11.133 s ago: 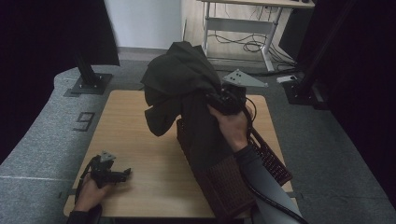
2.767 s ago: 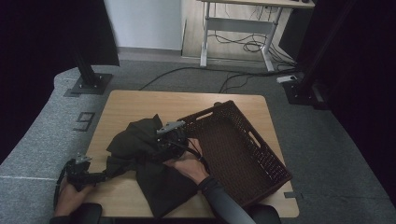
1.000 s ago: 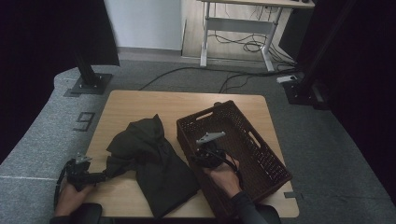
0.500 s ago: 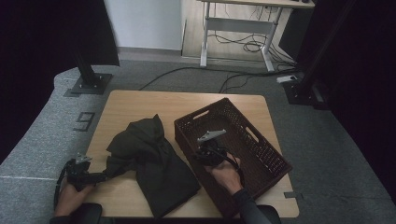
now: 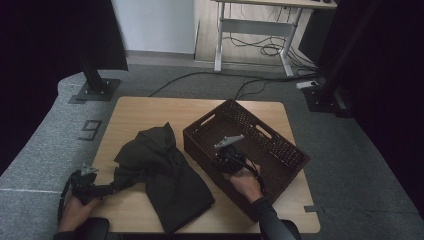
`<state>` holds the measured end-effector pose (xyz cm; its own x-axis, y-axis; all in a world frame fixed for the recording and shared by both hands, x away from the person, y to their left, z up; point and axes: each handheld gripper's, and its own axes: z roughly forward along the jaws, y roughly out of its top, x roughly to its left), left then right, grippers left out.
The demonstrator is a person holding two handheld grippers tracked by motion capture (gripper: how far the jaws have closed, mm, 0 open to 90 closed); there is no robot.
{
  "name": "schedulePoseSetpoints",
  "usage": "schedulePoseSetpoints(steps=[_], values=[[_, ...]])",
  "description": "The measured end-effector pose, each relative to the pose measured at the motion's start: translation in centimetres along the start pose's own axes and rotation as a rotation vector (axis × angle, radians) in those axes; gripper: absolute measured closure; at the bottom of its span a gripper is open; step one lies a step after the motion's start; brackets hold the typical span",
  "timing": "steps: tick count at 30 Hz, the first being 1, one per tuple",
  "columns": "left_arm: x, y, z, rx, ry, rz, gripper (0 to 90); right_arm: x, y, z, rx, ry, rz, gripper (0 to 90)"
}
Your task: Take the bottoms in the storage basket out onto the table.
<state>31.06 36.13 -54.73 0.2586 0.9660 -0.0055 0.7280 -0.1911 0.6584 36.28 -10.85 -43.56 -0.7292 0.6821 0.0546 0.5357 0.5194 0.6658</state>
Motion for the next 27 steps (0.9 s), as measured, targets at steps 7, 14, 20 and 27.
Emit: schedulePoseSetpoints(steps=[7, 14, 20, 27], values=[[0.0, 0.0, 0.0, 0.000, 0.000, 0.000, 0.0, -0.3, -0.9, -1.5, -0.002, 0.003, 0.025, 62.5], [0.0, 0.0, 0.0, -0.001, 0.000, -0.002, 0.0, -0.2, -2.9, -3.2, -0.023, -0.012, 0.056, 67.8], [0.0, 0.0, 0.0, -0.001, 0.000, -0.002, 0.0, 0.5, -4.2, -4.6, -0.030, -0.022, 0.063, 75.1], [0.0, 0.0, 0.0, -0.001, 0.000, -0.002, 0.0, 0.7, -5.5, -5.8, -0.037, -0.022, 0.081, 77.9]])
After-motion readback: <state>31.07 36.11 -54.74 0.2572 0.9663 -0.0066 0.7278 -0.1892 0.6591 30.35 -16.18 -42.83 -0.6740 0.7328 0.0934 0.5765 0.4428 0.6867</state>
